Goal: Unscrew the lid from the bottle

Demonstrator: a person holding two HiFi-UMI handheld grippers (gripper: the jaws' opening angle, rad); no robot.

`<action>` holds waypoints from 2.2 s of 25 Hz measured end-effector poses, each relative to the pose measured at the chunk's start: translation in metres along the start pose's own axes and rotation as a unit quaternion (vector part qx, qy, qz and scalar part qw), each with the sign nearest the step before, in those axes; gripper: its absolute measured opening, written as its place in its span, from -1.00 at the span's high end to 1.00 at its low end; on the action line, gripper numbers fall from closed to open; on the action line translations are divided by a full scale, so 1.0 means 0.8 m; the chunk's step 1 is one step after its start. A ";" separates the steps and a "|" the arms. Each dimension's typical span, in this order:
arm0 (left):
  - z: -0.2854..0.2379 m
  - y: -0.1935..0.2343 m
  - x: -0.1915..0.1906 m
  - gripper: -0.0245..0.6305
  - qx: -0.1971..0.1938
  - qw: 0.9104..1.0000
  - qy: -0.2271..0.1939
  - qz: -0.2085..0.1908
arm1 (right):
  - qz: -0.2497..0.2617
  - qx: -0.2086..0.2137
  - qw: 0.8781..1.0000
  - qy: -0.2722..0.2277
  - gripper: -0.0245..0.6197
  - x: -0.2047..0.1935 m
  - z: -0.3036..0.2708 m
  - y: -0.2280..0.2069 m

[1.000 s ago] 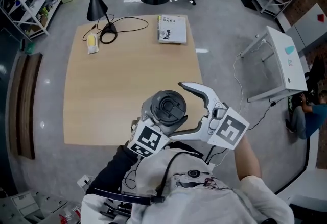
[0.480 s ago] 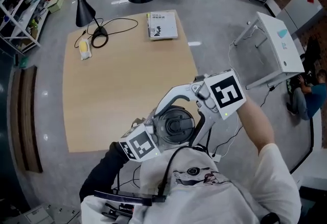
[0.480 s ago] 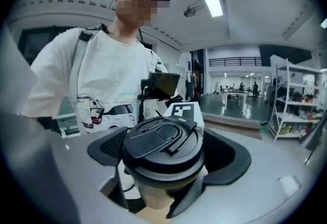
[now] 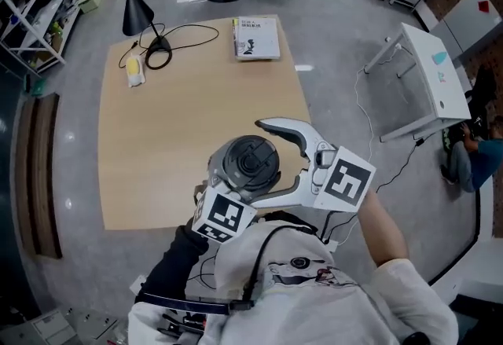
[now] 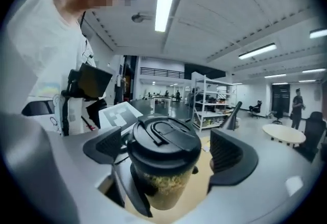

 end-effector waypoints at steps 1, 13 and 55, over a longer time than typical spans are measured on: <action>-0.001 -0.005 0.000 -0.34 -0.011 1.000 0.004 -0.009 | 0.017 0.031 0.999 0.000 -0.69 0.000 -0.007 0.003; 0.012 -0.075 0.023 -0.34 -0.287 0.956 -0.056 -0.022 | 0.041 0.448 0.892 0.043 -0.57 0.016 0.002 0.030; 0.024 0.153 -0.008 -0.34 0.255 0.958 -0.041 0.127 | -0.061 -0.461 0.879 -0.105 -0.62 -0.097 0.127 -0.137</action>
Point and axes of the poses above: the fingertips, and each gripper's own axes: z backward along the fingers, y to its left, x out of its top, the point moved 7 cm from there along z, backward along the fingers, and after that the axes turned 4 degrees about -y, right-handed, at the moved point
